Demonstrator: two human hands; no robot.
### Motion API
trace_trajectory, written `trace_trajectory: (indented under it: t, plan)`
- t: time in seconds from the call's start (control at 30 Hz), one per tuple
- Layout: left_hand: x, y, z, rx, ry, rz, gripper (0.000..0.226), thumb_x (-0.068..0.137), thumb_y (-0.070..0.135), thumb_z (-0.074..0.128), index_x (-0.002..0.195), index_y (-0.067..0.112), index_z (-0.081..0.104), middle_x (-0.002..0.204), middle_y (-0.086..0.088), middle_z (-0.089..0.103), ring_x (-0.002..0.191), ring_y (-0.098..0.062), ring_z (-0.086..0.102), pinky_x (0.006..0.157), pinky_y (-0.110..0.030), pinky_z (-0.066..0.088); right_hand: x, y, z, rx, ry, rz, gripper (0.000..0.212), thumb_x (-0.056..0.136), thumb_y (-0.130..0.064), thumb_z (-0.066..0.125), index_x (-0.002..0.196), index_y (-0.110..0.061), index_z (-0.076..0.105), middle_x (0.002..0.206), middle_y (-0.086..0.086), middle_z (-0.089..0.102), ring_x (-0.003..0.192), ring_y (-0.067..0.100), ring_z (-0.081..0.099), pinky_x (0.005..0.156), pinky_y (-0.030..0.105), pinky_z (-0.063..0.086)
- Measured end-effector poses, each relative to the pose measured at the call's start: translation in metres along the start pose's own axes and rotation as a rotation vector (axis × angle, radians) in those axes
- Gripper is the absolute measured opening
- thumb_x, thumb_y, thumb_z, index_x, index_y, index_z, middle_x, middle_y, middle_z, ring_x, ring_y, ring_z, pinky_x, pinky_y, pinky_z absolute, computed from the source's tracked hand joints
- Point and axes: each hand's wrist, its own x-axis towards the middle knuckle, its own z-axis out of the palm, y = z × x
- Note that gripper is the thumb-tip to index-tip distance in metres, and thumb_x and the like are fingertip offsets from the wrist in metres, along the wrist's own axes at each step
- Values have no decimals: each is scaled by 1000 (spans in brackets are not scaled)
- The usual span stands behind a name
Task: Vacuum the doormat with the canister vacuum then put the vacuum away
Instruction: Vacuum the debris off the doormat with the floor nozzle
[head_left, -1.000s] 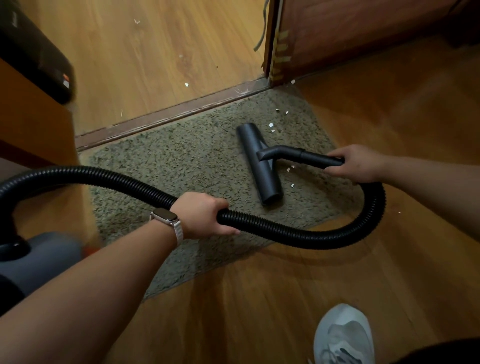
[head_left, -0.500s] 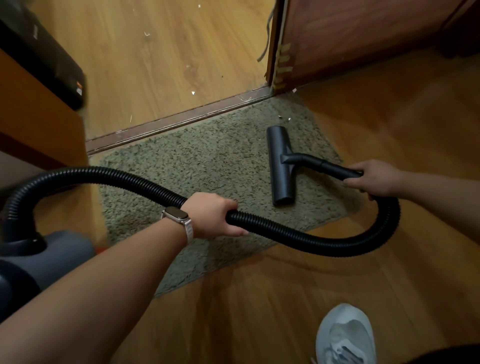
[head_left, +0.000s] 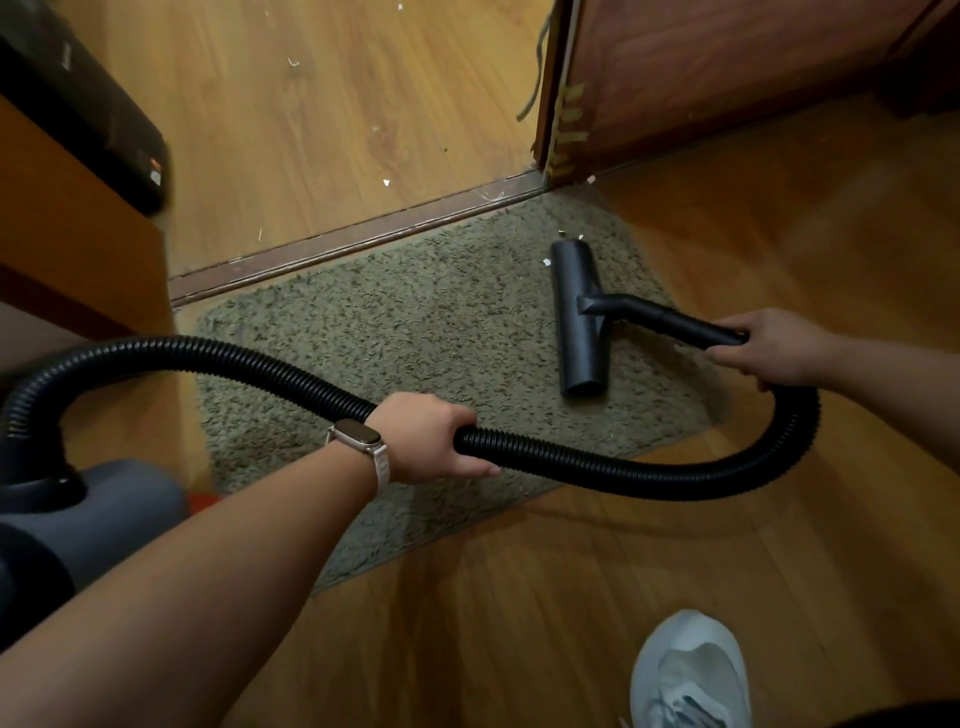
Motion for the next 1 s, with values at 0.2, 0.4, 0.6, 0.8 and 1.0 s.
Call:
trace_trajectory:
  t: [0.2, 0.4, 0.6, 0.8, 1.0]
  plan:
    - [6, 10, -6, -11, 9, 24, 66, 73, 90, 41, 91, 29, 57, 65, 11, 52, 64, -14, 56, 64, -31, 53, -3, 28, -3, -16, 0, 66, 37, 98, -35, 59, 133, -22, 58, 81, 13, 70, 60, 24, 70, 55, 31, 49]
    - [3, 13, -6, 43, -12, 60, 63, 73, 88, 44, 90, 28, 53, 70, 10, 54, 72, -19, 63, 63, -30, 47, -15, 9, 19, -67, -88, -31, 37, 99, -35, 58, 135, -29, 55, 77, 4, 68, 57, 19, 67, 53, 28, 50]
    - [-3, 11, 3, 97, -52, 88, 59, 74, 88, 44, 86, 30, 47, 70, 8, 56, 69, -20, 62, 61, -30, 47, -18, -9, 31, -126, -136, -90, 31, 98, -38, 58, 128, -29, 59, 77, 3, 69, 58, 15, 63, 51, 26, 45]
    - [-6, 14, 9, 84, -104, 86, 57, 78, 85, 44, 89, 29, 48, 68, 10, 46, 65, -17, 49, 59, -30, 40, -24, 4, 22, -58, -53, -17, 37, 100, -37, 57, 135, -26, 56, 79, 5, 69, 58, 18, 67, 52, 27, 48]
    - [-5, 16, 9, 64, -110, 78, 58, 77, 85, 44, 89, 29, 49, 73, 8, 52, 65, -18, 50, 59, -30, 40, -27, 18, 20, -76, -6, 61, 37, 100, -38, 56, 132, -21, 58, 75, 7, 69, 58, 19, 69, 49, 27, 45]
